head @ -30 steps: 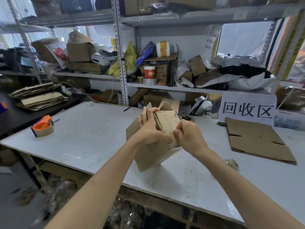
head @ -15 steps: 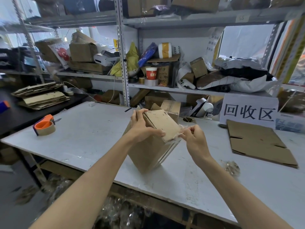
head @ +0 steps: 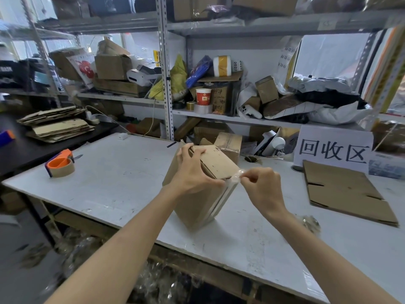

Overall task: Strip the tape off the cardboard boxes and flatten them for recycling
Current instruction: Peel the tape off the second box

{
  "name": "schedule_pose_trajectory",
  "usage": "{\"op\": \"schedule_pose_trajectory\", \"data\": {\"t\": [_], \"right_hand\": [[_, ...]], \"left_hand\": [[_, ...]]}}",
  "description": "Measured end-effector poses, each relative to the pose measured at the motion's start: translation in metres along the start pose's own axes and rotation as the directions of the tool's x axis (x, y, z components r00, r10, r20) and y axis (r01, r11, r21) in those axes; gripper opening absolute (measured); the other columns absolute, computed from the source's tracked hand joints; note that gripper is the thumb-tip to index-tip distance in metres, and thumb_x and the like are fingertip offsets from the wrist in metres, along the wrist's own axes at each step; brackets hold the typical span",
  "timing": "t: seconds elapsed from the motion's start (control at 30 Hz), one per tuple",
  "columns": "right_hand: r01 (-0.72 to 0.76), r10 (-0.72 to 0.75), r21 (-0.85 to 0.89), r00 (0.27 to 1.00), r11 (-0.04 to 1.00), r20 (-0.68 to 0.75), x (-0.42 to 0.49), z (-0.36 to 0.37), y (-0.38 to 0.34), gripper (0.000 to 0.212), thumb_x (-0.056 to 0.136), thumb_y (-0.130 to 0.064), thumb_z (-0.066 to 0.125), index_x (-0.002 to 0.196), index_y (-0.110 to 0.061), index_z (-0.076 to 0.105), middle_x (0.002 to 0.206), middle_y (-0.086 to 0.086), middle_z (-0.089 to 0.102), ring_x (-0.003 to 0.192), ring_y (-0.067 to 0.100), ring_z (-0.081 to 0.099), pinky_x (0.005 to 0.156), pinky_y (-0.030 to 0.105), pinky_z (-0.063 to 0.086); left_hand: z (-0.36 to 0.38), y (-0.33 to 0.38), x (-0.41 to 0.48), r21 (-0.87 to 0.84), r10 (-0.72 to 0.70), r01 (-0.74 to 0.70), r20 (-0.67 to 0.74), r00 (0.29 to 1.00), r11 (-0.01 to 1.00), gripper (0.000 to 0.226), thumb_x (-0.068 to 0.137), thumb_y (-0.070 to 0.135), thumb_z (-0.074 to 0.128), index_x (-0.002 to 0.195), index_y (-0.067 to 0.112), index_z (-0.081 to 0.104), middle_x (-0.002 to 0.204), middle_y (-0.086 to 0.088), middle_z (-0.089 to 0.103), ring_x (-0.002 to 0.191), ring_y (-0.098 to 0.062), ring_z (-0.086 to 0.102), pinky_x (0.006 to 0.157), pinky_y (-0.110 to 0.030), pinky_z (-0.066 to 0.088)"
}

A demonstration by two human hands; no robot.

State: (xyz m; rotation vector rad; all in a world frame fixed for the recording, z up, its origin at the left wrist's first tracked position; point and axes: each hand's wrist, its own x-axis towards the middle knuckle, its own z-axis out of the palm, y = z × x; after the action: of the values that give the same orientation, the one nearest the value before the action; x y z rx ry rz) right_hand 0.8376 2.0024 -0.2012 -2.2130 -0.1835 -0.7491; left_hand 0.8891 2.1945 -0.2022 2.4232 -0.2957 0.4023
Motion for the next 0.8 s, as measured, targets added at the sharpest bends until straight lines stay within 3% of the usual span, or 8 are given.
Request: {"op": "schedule_pose_trajectory", "data": {"t": [0.23,0.33,0.4,0.5,0.53,0.6,0.67,0.8], "right_hand": [[0.058,-0.060,-0.069,0.998,0.996,-0.035,-0.009,-0.001,0.006,0.017,0.072,0.006,0.060,0.059,-0.005,0.060,0.056,0.006,0.057,0.056,0.019,0.053,0.054,0.035,0.049],[-0.036,0.037,0.014,0.999,0.999,-0.026,-0.007,-0.001,0.008,0.018,0.075,0.002,0.057,0.059,-0.005,0.060,0.057,0.008,0.058,0.059,0.024,0.055,0.057,0.037,0.048],[-0.155,0.167,0.195,0.985,0.968,-0.047,-0.002,-0.001,0.004,0.014,0.081,-0.012,0.058,0.069,-0.010,0.064,0.074,0.006,0.061,0.073,0.025,0.060,0.065,0.039,0.052],[-0.267,0.328,0.526,0.944,0.808,-0.025,0.008,-0.002,-0.004,0.017,0.080,-0.037,0.056,0.089,-0.023,0.062,0.103,0.003,0.061,0.094,0.023,0.061,0.079,0.040,0.053],[-0.271,0.314,0.517,0.949,0.812,0.005,0.013,-0.003,-0.003,0.019,0.083,-0.038,0.057,0.097,-0.026,0.063,0.108,-0.001,0.062,0.098,0.019,0.060,0.082,0.038,0.052],[-0.229,0.204,0.277,0.972,0.933,0.116,0.018,-0.003,0.005,0.025,0.089,-0.027,0.062,0.113,-0.023,0.065,0.113,-0.004,0.063,0.101,0.015,0.059,0.088,0.035,0.049],[-0.234,0.199,0.198,0.963,0.952,0.180,0.019,0.001,0.015,0.019,0.087,-0.014,0.066,0.105,-0.016,0.073,0.100,0.001,0.071,0.092,0.018,0.066,0.083,0.033,0.055],[-0.289,0.267,0.310,0.957,0.906,0.111,0.014,0.007,0.022,0.013,0.080,-0.006,0.072,0.078,-0.018,0.076,0.075,0.002,0.072,0.076,0.019,0.068,0.065,0.025,0.052]], "left_hand": [[-0.009,-0.007,0.006,0.022,-0.064,0.063,0.041,0.997,0.998,0.127,0.031,0.087,0.065,0.143,0.033,0.036,0.148,0.012,0.014,0.140,-0.025,0.017,0.119,-0.049,0.026],[-0.011,-0.008,0.006,0.015,-0.066,0.065,0.057,0.996,0.998,0.126,0.029,0.085,0.066,0.141,0.035,0.037,0.146,0.015,0.014,0.139,-0.024,0.018,0.119,-0.047,0.027],[-0.012,-0.008,0.004,0.013,-0.069,0.068,0.052,0.996,0.998,0.123,0.031,0.084,0.067,0.140,0.035,0.037,0.143,0.017,0.012,0.138,-0.023,0.018,0.119,-0.048,0.028],[-0.012,-0.007,-0.001,0.005,-0.033,0.033,0.062,0.998,0.999,0.120,0.032,0.081,0.068,0.138,0.036,0.036,0.141,0.019,0.011,0.137,-0.022,0.018,0.119,-0.046,0.027],[-0.013,-0.007,-0.002,0.001,-0.024,0.024,0.066,0.997,1.000,0.119,0.033,0.081,0.068,0.138,0.036,0.036,0.142,0.019,0.011,0.138,-0.022,0.018,0.119,-0.045,0.027],[-0.014,-0.008,-0.003,-0.010,-0.008,0.009,0.075,0.997,1.000,0.116,0.036,0.076,0.072,0.138,0.034,0.036,0.145,0.017,0.010,0.138,-0.022,0.018,0.119,-0.045,0.028],[-0.013,-0.009,-0.006,-0.011,0.017,-0.016,0.071,0.997,1.000,0.112,0.040,0.071,0.075,0.138,0.033,0.035,0.147,0.015,0.009,0.138,-0.023,0.018,0.119,-0.045,0.028],[-0.013,-0.013,-0.008,-0.023,0.040,-0.039,0.062,0.997,0.999,0.110,0.048,0.061,0.085,0.141,0.031,0.034,0.150,0.011,0.008,0.139,-0.024,0.018,0.119,-0.044,0.026]]}}
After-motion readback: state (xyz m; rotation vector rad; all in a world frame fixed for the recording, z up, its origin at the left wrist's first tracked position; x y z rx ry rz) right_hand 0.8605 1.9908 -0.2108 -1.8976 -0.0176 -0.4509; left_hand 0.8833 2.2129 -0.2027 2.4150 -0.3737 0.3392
